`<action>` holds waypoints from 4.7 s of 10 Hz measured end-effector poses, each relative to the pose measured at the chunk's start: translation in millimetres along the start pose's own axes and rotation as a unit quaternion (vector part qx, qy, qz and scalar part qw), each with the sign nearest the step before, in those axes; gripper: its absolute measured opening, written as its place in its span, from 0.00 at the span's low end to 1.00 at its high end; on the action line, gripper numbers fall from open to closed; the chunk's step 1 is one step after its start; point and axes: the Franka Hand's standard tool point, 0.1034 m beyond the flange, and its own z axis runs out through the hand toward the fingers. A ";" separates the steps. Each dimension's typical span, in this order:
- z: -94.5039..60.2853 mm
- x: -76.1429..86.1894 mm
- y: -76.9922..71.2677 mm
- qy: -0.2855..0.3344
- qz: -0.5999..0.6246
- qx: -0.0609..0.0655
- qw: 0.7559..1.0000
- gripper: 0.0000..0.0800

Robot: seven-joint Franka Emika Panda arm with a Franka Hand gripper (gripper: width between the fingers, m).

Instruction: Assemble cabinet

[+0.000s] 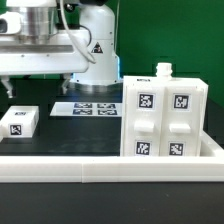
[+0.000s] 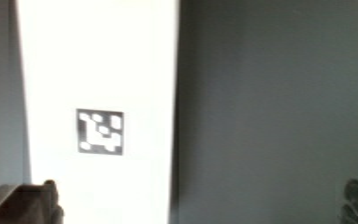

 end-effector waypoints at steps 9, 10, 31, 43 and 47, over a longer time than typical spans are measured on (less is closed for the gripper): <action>42.6 -8.8 13.2 -0.012 -0.005 -0.010 1.000 1.00; 45.7 -9.9 12.9 -0.015 -0.005 -0.009 1.000 1.00; -103.6 70.5 -108.1 0.015 0.089 0.019 0.996 0.70; -124.8 152.2 -177.3 0.032 0.093 0.032 0.995 0.70; -125.4 179.1 -206.6 0.036 0.105 0.034 0.993 0.70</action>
Offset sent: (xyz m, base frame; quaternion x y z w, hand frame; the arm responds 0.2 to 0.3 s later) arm 0.0035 -0.0025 -0.0156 0.0090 0.0140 0.0044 0.9999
